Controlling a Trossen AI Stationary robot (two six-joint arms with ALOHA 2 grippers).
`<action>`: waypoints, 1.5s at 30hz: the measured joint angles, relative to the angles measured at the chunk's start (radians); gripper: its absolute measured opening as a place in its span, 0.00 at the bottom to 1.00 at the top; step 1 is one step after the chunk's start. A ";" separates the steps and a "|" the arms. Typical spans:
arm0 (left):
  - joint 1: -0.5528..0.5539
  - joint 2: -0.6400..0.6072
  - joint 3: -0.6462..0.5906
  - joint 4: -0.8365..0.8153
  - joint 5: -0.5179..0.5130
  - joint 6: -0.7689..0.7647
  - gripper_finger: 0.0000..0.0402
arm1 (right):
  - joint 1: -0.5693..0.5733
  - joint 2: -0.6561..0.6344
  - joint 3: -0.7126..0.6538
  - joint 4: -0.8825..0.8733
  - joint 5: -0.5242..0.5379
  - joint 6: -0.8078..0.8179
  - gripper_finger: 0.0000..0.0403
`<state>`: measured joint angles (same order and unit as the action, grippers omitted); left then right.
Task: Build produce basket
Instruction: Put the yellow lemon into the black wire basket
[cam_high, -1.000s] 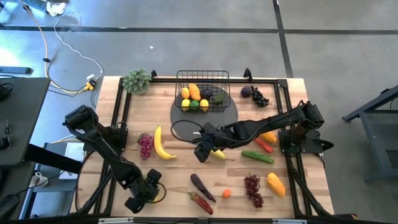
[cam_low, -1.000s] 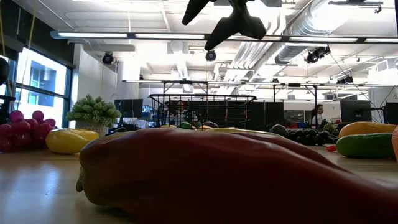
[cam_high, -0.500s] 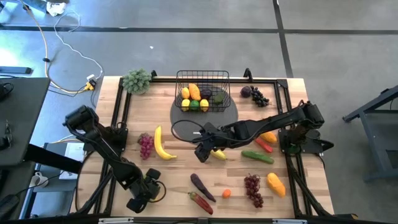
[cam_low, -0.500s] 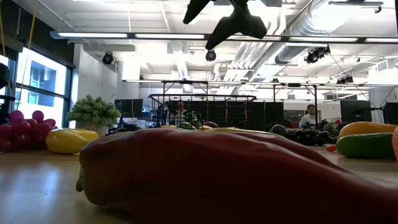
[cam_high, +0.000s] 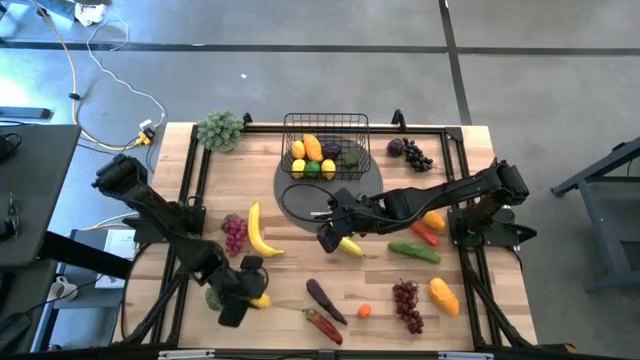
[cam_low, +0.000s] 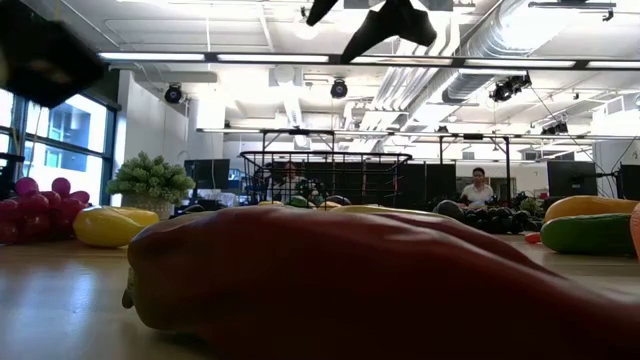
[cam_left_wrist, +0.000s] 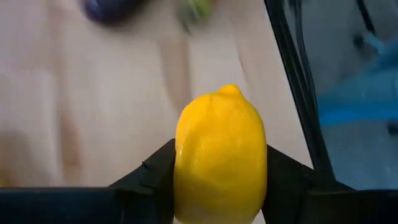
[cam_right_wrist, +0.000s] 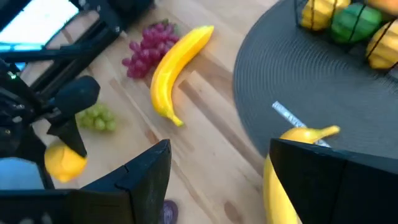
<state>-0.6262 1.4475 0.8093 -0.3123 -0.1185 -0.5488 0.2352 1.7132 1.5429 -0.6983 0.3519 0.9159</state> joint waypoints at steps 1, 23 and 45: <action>0.016 -0.015 0.000 0.002 -0.018 0.000 0.39 | -0.002 -0.004 0.000 -0.004 0.015 0.000 0.63; 0.626 -0.255 0.000 0.028 -0.236 0.352 0.39 | -0.161 -0.043 0.000 -0.062 0.049 -0.021 0.63; 1.225 -0.238 0.000 0.398 -0.009 0.701 0.39 | -0.243 -0.041 0.000 -0.256 0.004 0.142 0.63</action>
<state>0.5983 1.2092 0.8097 0.0856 -0.1275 0.1521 -0.0082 1.6718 1.5433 -0.9541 0.3558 1.0580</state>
